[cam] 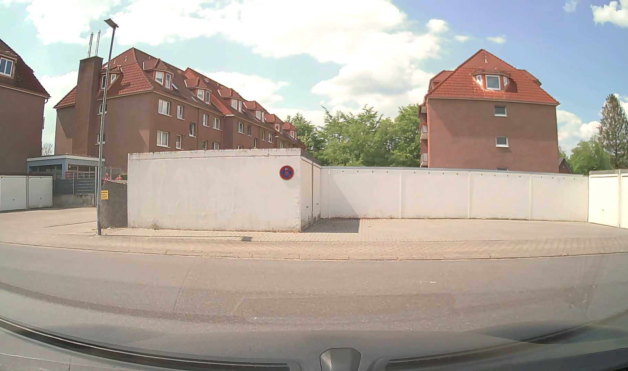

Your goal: Follow the waypoints while adhering to traffic rules and regulations

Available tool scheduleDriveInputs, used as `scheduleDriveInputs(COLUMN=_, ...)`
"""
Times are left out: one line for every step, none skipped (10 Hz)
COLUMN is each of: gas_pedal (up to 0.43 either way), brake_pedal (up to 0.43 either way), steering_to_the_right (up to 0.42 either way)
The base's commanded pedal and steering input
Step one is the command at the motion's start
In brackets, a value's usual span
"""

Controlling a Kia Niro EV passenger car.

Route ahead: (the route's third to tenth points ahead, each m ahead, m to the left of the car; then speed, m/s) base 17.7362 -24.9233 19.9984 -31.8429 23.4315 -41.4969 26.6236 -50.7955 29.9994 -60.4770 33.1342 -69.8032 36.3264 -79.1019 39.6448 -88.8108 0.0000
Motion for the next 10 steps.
scheduleDriveInputs(gas_pedal=0.0, brake_pedal=0.494, steering_to_the_right=0.086)
scheduleDriveInputs(gas_pedal=0.0, brake_pedal=0.488, steering_to_the_right=0.093)
scheduleDriveInputs(gas_pedal=0.0, brake_pedal=0.494, steering_to_the_right=0.098)
scheduleDriveInputs(gas_pedal=0.0, brake_pedal=0.494, steering_to_the_right=0.103)
scheduleDriveInputs(gas_pedal=0.0, brake_pedal=0.488, steering_to_the_right=0.106)
scheduleDriveInputs(gas_pedal=0.0, brake_pedal=0.488, steering_to_the_right=0.108)
scheduleDriveInputs(gas_pedal=0.0, brake_pedal=0.488, steering_to_the_right=0.108)
scheduleDriveInputs(gas_pedal=0.0, brake_pedal=0.488, steering_to_the_right=0.108)
scheduleDriveInputs(gas_pedal=0.0, brake_pedal=0.488, steering_to_the_right=0.11)
scheduleDriveInputs(gas_pedal=0.0, brake_pedal=0.488, steering_to_the_right=0.116)
